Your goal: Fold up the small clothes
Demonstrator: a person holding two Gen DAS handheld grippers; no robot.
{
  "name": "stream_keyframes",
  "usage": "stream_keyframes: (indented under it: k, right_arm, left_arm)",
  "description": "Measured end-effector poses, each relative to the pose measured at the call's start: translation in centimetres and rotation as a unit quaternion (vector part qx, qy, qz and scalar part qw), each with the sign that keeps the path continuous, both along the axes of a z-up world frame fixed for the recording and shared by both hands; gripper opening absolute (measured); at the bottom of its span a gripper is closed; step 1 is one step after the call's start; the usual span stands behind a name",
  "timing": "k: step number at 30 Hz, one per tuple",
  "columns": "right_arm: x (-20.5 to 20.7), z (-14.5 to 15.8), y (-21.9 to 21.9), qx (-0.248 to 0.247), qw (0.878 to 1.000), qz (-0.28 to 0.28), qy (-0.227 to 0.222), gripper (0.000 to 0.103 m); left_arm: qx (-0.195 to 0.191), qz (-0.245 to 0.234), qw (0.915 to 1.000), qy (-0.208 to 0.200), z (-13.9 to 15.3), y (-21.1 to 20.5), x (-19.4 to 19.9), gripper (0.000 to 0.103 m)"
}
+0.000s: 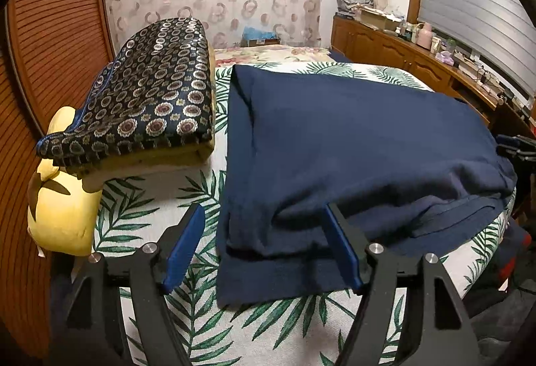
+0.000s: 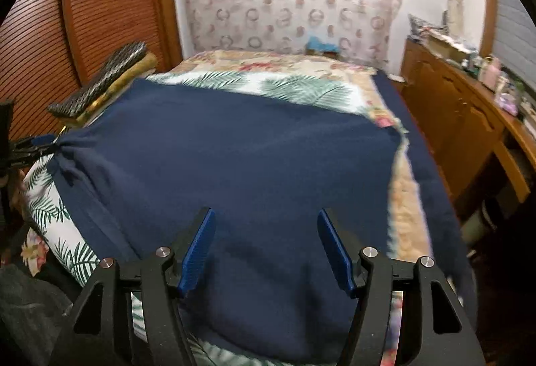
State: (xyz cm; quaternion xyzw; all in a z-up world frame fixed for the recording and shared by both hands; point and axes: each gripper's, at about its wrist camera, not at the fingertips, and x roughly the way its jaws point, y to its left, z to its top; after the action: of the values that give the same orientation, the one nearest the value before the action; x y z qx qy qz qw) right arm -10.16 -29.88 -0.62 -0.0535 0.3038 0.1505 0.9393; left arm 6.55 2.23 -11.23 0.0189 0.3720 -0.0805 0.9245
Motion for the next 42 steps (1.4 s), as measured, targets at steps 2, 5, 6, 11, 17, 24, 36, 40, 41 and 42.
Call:
stream_keyframes:
  k: [2, 5, 6, 11, 17, 24, 36, 40, 41, 42]
  right_arm:
    - [0.8, -0.9, 1.2, 0.006, 1.0, 0.011, 0.01, 0.065]
    - [2.0, -1.9, 2.5, 0.013, 1.0, 0.012, 0.014, 0.065]
    - [2.4, -2.2, 3.1, 0.011, 1.0, 0.014, 0.018, 0.065]
    - [3.4, -2.9, 3.0, 0.007, 1.0, 0.013, 0.013, 0.065]
    - [2.4, -4.1, 3.4, -0.017, 1.0, 0.012, -0.014, 0.071]
    - [1.5, -5.1, 3.8, -0.009, 1.0, 0.006, -0.023, 0.073]
    - [1.3, -5.3, 3.4, -0.007, 1.0, 0.007, -0.024, 0.074]
    - [1.3, -5.3, 3.2, -0.007, 1.0, 0.008, -0.024, 0.074]
    - [1.3, -5.3, 3.2, -0.007, 1.0, 0.008, -0.024, 0.074]
    - [1.3, -5.3, 3.2, -0.006, 1.0, 0.008, -0.024, 0.074]
  left_arm:
    - [0.0, 0.001, 1.0, 0.003, -0.2, 0.0, 0.1, 0.073]
    - [0.0, 0.005, 1.0, 0.005, -0.5, 0.1, 0.2, 0.073]
    - [0.0, 0.007, 1.0, 0.007, -0.6, 0.1, 0.1, 0.073]
    - [0.0, 0.01, 0.9999, 0.01, -0.9, 0.2, 0.0, 0.073]
    - [-0.007, 0.012, 0.9998, 0.013, -1.2, 0.5, -0.2, 0.073]
    - [-0.018, 0.017, 0.9996, 0.016, -1.4, 1.0, -0.5, 0.073]
    - [-0.022, 0.023, 0.9993, 0.018, -1.5, 1.5, 0.0, 0.073]
    - [-0.031, 0.021, 0.9991, 0.02, -1.5, 1.6, 0.5, 0.073]
    - [-0.034, 0.02, 0.999, 0.02, -1.5, 1.6, 0.6, 0.073]
    - [-0.036, 0.018, 0.999, 0.02, -1.5, 1.6, 0.7, 0.073]
